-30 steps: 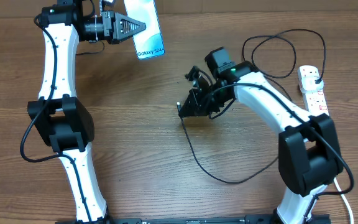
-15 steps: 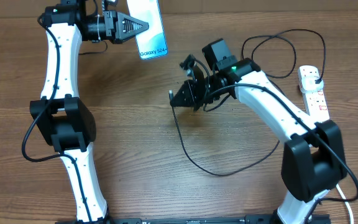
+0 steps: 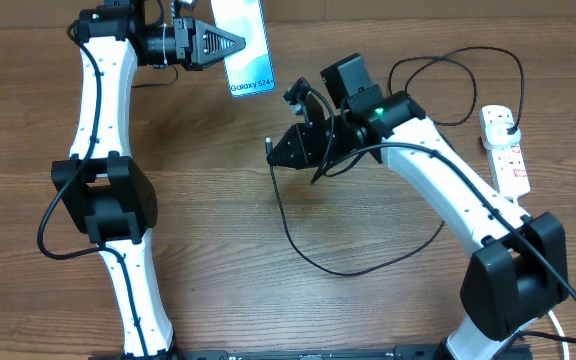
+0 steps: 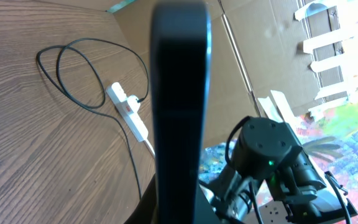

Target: Plug charger to phone and switch on socket

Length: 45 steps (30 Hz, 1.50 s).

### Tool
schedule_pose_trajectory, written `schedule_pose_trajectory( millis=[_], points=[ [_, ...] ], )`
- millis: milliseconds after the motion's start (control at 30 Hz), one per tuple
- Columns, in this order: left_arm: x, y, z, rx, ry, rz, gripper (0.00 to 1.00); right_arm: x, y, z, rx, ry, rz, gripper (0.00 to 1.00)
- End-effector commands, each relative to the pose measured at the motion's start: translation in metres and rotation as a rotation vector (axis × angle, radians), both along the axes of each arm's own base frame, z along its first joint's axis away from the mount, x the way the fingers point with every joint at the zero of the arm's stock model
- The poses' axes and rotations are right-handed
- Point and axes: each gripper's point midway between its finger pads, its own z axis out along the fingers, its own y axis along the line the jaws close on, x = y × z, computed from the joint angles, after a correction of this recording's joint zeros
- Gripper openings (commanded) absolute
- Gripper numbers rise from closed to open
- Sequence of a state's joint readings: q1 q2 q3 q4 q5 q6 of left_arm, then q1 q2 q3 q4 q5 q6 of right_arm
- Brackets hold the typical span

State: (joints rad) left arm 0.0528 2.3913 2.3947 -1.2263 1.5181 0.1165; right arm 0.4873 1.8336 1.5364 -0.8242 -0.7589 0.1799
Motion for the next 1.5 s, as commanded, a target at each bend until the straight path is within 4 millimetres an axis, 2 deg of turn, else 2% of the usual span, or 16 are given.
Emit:
schedule_pose_trajectory(
  millis=[0,100,167,300,400,500,667,767,867,900,1067,1467],
  points=[
    [-0.010,-0.002,0.031,-0.034,-0.101,-0.020,0.04,-0.004,0.006,0.012,-0.006,-0.040,0.011,0.04],
    [-0.010,-0.002,0.030,-0.028,-0.101,-0.017,0.04,-0.007,-0.002,-0.007,-0.123,-0.036,-0.020,0.04],
    [-0.008,-0.001,0.025,-0.003,-0.099,-0.006,0.04,-0.017,-0.004,-0.021,-0.175,-0.019,-0.011,0.04],
    [-0.003,0.001,0.016,0.051,-0.064,0.018,0.04,-0.046,0.002,-0.049,-0.218,0.036,0.044,0.04],
    [-0.002,0.001,0.013,0.064,-0.050,0.026,0.05,-0.073,-0.001,-0.084,-0.280,0.088,0.078,0.04],
    [-0.002,0.002,0.013,0.068,-0.049,0.030,0.04,-0.095,-0.013,-0.117,-0.357,0.150,0.064,0.04],
    [0.001,0.008,0.011,0.076,-0.039,0.046,0.04,-0.124,-0.036,-0.147,-0.433,0.248,0.067,0.04],
    [0.002,0.012,0.010,0.083,-0.022,0.058,0.04,-0.132,-0.065,-0.171,-0.578,0.273,-0.003,0.04],
    [0.002,0.013,0.010,0.084,-0.023,0.059,0.04,-0.136,-0.075,-0.179,-0.621,0.274,-0.013,0.06],
    [0.003,0.013,0.010,0.084,-0.025,0.060,0.04,-0.134,-0.077,-0.180,-0.635,0.269,-0.027,0.19],
    [0.003,0.013,0.009,0.090,-0.024,0.062,0.04,-0.125,-0.088,-0.185,-0.705,0.235,-0.089,0.38],
    [0.004,0.014,0.006,0.107,-0.023,0.070,0.04,-0.139,-0.086,-0.186,-0.731,0.221,-0.011,0.35]
  ],
)
